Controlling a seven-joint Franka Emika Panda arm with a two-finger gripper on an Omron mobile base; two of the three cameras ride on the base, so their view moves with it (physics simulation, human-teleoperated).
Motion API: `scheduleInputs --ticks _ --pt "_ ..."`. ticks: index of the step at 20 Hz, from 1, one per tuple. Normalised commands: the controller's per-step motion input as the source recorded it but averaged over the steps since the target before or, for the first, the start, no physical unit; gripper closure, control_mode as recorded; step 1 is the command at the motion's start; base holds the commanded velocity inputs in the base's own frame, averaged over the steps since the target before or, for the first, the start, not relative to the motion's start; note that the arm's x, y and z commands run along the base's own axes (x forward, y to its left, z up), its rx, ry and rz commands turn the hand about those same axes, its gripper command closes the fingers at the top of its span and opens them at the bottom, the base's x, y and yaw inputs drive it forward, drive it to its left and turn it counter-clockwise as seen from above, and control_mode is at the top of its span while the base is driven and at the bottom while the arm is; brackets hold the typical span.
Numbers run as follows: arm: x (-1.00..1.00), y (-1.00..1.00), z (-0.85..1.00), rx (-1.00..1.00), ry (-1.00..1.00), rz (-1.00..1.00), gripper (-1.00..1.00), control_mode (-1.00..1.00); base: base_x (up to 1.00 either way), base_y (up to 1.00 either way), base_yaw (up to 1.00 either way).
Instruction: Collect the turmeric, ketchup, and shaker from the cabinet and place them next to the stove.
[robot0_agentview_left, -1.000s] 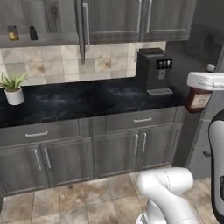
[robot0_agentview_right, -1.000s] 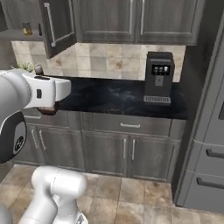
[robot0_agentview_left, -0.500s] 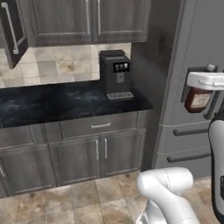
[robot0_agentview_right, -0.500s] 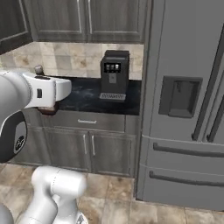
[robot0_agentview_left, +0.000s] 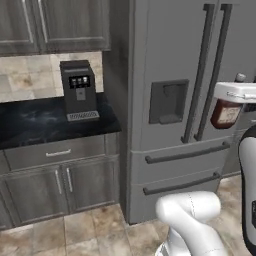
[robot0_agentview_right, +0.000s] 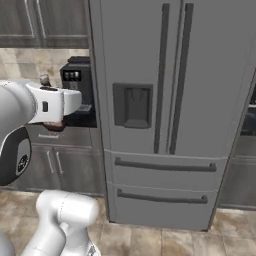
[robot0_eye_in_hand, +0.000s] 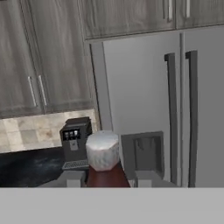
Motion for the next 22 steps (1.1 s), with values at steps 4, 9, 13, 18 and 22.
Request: scheduleInputs --ticks 4,9,13,18,22 --pt "0.00 0.00 0.00 0.00 0.00 0.00 1.00 1.00 -0.13 -1.00 -0.12" --pt "0.00 0.00 0.00 0.00 0.00 0.00 1.00 1.00 -0.14 -1.00 -0.11" --pt "0.00 0.00 0.00 0.00 0.00 0.00 1.00 1.00 -0.09 -1.00 -0.10" --pt "0.00 0.00 0.00 0.00 0.00 0.00 1.00 1.00 -0.02 -1.00 -0.08" --pt "0.00 0.00 0.00 0.00 0.00 0.00 1.00 1.00 0.00 -1.00 -0.07"
